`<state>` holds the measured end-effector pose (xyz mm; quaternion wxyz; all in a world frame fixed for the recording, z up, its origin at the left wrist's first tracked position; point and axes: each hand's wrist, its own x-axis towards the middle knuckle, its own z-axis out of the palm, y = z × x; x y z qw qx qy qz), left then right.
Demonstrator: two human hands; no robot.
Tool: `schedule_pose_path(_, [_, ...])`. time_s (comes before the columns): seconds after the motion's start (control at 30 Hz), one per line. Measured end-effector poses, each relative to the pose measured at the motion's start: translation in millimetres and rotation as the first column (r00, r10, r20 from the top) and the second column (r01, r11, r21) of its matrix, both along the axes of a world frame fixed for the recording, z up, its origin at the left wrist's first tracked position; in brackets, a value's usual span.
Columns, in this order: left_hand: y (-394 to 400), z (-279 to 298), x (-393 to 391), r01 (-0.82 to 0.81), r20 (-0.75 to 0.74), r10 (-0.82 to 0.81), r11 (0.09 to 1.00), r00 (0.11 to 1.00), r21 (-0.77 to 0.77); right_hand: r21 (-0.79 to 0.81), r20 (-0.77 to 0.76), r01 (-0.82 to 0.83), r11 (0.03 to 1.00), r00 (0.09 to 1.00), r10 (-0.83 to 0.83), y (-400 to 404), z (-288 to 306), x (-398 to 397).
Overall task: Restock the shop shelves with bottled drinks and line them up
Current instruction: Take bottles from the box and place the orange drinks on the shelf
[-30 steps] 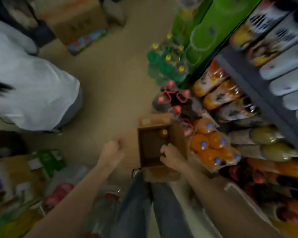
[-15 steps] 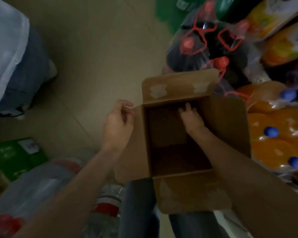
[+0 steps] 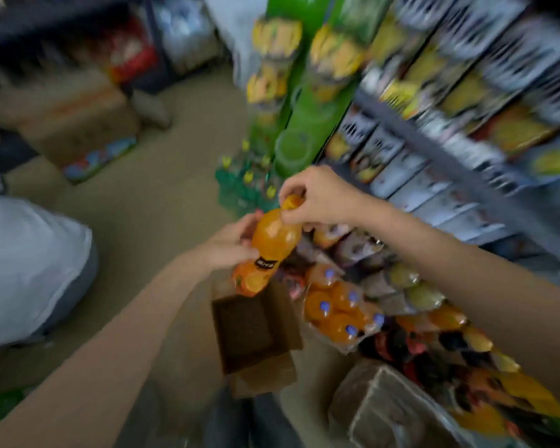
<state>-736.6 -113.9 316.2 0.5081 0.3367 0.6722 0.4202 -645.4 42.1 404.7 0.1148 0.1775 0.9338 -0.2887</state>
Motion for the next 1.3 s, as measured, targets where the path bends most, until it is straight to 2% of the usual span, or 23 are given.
schedule_pose_path(0.1, [27.8, 112.7, 3.3, 0.184, -0.14, -0.171, 0.979, 0.975, 0.092, 0.048, -0.154, 0.115, 0.992, 0.982, -0.107, 8.4, 132.1, 16.6])
schedule_pose_path(0.2, [52.7, 201.1, 24.6, 0.208, -0.273, -0.139, 0.947, 0.952, 0.245, 0.116, -0.413, 0.298, 0.948, 0.882, -0.227, 5.9, 219.9, 49.7])
schedule_pose_path(0.27, [65.3, 246.9, 41.8, 0.179, -0.302, -0.079, 0.931, 0.95, 0.318, -0.03, -0.58, 0.394, 0.919, 0.742, -0.337, 1.7, 253.8, 83.5])
schedule_pose_path(0.3, [74.6, 264.0, 45.9, 0.171, -0.3, -0.061, 0.918, 0.952, 0.357, -0.102, -0.611, 0.418, 0.903, 0.69, -0.388, 0.7, 264.0, 103.6])
schedule_pose_path(0.33, [83.1, 280.3, 51.7, 0.161, -0.285, -0.049, 0.908, 0.957, 0.387, -0.129, -0.584, 0.441, 0.888, 0.69, -0.428, 0.8, 266.2, 124.7])
schedule_pose_path(0.4, [97.6, 311.2, 66.1, 0.143, -0.263, -0.03, 0.895, 0.964, 0.423, -0.137, -0.428, 0.475, 0.869, 0.763, -0.485, 1.1, 254.2, 163.7])
schedule_pose_path(0.43, [105.3, 324.3, 75.6, 0.137, -0.225, -0.038, 0.888, 0.974, 0.44, -0.166, -0.369, 0.497, 0.852, 0.77, -0.521, -0.2, 244.5, 179.2])
schedule_pose_path(0.5, [121.4, 346.6, 101.3, 0.161, -0.151, -0.101, 0.871, 0.983, 0.464, -0.226, -0.409, 0.564, 0.794, 0.685, -0.603, 0.1, 231.5, 199.9])
schedule_pose_path(0.57, [140.9, 359.6, 129.5, 0.221, -0.165, -0.161, 0.853, 0.973, 0.473, -0.223, -0.527, 0.636, 0.739, 0.559, -0.64, 5.1, 232.1, 212.4])
schedule_pose_path(0.67, [170.7, 374.3, 176.5, 0.342, -0.268, -0.237, 0.812, 0.934, 0.473, -0.196, -0.645, 0.73, 0.654, 0.407, -0.647, 22.5, 243.8, 236.3])
schedule_pose_path(0.8, [225.7, 380.1, 230.2, 0.493, -0.386, -0.334, 0.739, 0.86, 0.458, -0.147, -0.72, 0.799, 0.583, 0.318, -0.617, 64.9, 253.5, 288.9])
schedule_pose_path(0.93, [287.9, 379.2, 274.9, 0.566, -0.433, -0.392, 0.712, 0.812, 0.415, -0.038, -0.743, 0.883, 0.468, 0.288, -0.604, 117.2, 253.7, 349.1])
schedule_pose_path(1.0, [314.4, 374.2, 294.1, 0.525, -0.424, -0.351, 0.74, 0.835, 0.421, 0.004, -0.749, 0.919, 0.394, 0.264, -0.607, 143.6, 251.6, 378.2])
schedule_pose_path(1.07, [340.7, 363.6, 304.8, 0.383, -0.437, -0.175, 0.806, 0.882, 0.451, 0.025, -0.715, 0.941, 0.336, 0.252, -0.653, 168.1, 247.5, 402.9])
schedule_pose_path(1.13, [365.6, 349.6, 307.8, 0.252, -0.459, -0.019, 0.856, 0.888, 0.452, 0.013, -0.683, 0.949, 0.315, 0.239, -0.69, 190.9, 239.6, 419.0])
schedule_pose_path(1.23, [393.5, 328.0, 314.1, 0.25, -0.538, -0.008, 0.891, 0.843, 0.38, -0.016, -0.667, 0.95, 0.312, 0.222, -0.712, 221.2, 229.7, 423.7])
schedule_pose_path(1.3, [403.9, 318.3, 319.9, 0.252, -0.555, 0.005, 0.888, 0.832, 0.385, -0.016, -0.655, 0.949, 0.316, 0.229, -0.72, 237.6, 229.2, 417.6])
